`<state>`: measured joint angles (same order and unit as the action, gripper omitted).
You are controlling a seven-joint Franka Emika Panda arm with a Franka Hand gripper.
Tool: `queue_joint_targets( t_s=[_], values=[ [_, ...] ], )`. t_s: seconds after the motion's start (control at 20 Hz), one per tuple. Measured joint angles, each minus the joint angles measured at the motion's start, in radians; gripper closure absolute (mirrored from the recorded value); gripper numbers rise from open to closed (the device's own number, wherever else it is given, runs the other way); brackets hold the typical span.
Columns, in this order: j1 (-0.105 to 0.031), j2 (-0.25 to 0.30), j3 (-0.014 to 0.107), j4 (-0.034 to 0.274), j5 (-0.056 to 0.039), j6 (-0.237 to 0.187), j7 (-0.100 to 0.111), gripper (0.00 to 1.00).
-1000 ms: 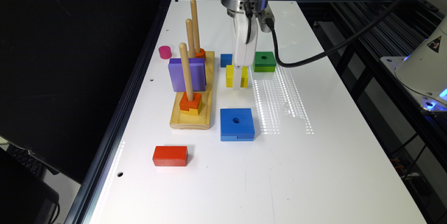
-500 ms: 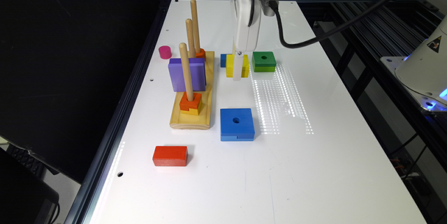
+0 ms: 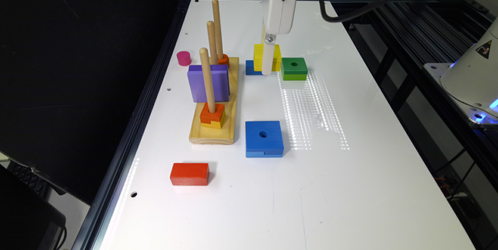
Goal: Pick up yellow block.
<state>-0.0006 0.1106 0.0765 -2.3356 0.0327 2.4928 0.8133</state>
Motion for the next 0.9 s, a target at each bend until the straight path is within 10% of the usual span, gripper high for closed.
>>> queue_joint_targets(
  t_s=[0.9],
  values=[
    [0.000,-0.124,0.000,0.015,0.0038,-0.134,0.000,1.00]
  ],
)
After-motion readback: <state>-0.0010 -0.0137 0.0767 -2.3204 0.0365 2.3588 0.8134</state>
